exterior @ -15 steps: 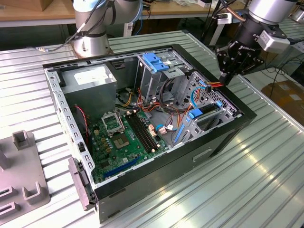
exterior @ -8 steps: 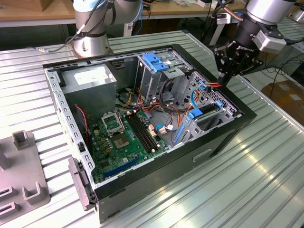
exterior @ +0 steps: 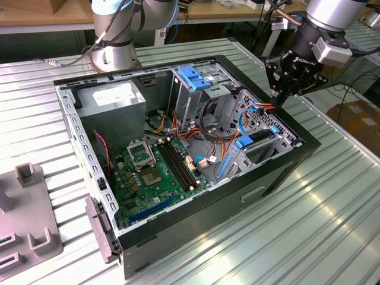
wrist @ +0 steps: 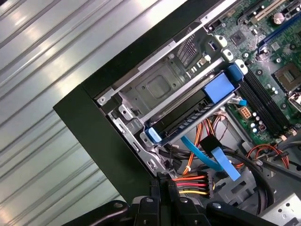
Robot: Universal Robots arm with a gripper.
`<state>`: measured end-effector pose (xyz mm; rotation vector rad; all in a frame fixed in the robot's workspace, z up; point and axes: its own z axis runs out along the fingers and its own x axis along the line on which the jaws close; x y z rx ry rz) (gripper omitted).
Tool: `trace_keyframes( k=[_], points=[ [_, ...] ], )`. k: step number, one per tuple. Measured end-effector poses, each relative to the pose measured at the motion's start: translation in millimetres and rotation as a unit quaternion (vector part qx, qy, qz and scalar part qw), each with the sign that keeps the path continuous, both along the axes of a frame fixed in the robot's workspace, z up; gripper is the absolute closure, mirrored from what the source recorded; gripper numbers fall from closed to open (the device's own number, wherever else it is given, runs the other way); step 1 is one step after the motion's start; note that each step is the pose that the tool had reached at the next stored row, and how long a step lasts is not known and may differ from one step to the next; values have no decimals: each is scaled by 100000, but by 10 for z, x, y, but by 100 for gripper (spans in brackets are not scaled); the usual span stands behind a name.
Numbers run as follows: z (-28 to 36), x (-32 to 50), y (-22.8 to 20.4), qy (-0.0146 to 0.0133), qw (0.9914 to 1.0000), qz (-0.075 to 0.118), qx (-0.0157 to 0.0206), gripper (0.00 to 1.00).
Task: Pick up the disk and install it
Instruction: 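Insert the first disk wire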
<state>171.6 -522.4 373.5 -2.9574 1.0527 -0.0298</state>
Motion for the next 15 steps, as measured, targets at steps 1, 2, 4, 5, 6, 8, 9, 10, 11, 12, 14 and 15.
trace_keyframes(
  k=[1,2,4,5,6,8,9,10,11,12,14,15],
  points=[
    [0,0,0,-1,99998,-663,-2,82],
    [0,0,0,-3,99984,-1789,-1,82],
    [0,-7,1,-2,99967,-2569,1,82],
    [0,-14,1,0,99964,-2698,0,82],
    [0,-27,0,-2,99957,-2923,-4,82],
    [0,-30,0,-2,99932,-3689,-1,82],
    [0,-31,0,-2,99905,-4365,0,82],
    [0,-32,0,-1,99880,-4901,-2,82],
    [0,-32,0,-2,99839,-5667,-2,82],
    [-1,-32,0,-2,99810,-6164,4,82],
    [0,-33,0,-2,99728,-7371,-2,82],
    [-1,-33,0,-2,99685,-7926,-1,82]
  ],
)
